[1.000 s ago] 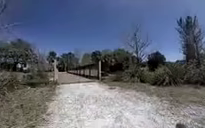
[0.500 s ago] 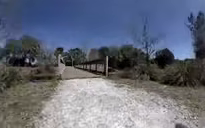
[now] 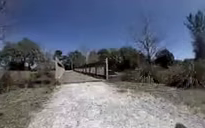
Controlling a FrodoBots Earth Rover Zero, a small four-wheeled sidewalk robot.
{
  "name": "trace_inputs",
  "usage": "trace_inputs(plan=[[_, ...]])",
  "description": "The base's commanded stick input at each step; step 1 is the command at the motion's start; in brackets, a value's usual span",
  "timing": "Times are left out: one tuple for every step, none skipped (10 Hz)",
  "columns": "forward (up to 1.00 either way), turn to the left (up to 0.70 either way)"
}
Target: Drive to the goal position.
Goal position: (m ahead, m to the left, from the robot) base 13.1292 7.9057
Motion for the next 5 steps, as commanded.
trace_inputs(plan=[[0.70,0.18],[0.70,0.00],[0.70,0.00],[0.70,0.00],[0.70,0.00]])
